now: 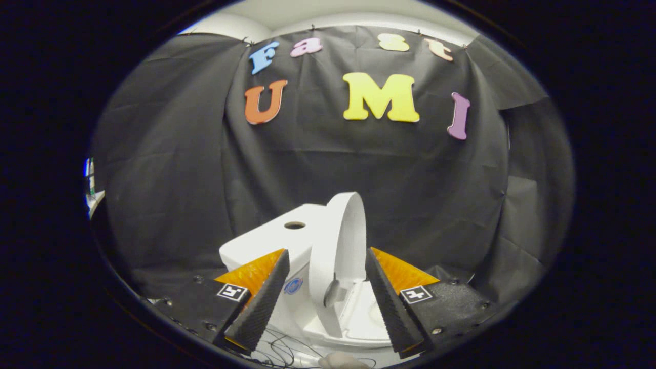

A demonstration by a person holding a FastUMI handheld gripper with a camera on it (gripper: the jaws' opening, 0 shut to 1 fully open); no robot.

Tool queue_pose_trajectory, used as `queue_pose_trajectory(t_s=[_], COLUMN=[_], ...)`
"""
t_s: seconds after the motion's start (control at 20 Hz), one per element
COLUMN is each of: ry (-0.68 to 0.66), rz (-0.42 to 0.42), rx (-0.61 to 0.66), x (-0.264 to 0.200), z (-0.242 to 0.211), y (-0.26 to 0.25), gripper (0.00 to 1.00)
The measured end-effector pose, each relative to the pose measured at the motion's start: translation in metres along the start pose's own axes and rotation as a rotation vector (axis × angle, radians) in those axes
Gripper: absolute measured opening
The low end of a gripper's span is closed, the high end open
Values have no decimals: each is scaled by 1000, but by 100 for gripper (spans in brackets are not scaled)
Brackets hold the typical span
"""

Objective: Open the toilet lid.

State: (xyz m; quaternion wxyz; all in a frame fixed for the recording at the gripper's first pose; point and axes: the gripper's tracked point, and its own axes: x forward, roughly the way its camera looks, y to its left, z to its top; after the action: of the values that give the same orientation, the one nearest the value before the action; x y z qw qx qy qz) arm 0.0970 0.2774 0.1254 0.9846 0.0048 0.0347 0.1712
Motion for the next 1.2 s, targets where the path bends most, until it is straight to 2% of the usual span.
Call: queue_pose_trajectory(t_s=[0.25, 0.35, 0.55, 0.7, 0.85, 1.2], ry=[-149, -176, -229, -232, -233, -178], rz=[-53, -67, -157, -216, -237, -311], rx=[41, 65, 74, 85, 100, 126], x=[-37, -51, -75, -89, -102, -125], z=[51, 60, 66, 57, 40, -27], y=[-48, -68, -129, -168, -197, -254], gripper=[97, 98, 99, 99, 99, 99])
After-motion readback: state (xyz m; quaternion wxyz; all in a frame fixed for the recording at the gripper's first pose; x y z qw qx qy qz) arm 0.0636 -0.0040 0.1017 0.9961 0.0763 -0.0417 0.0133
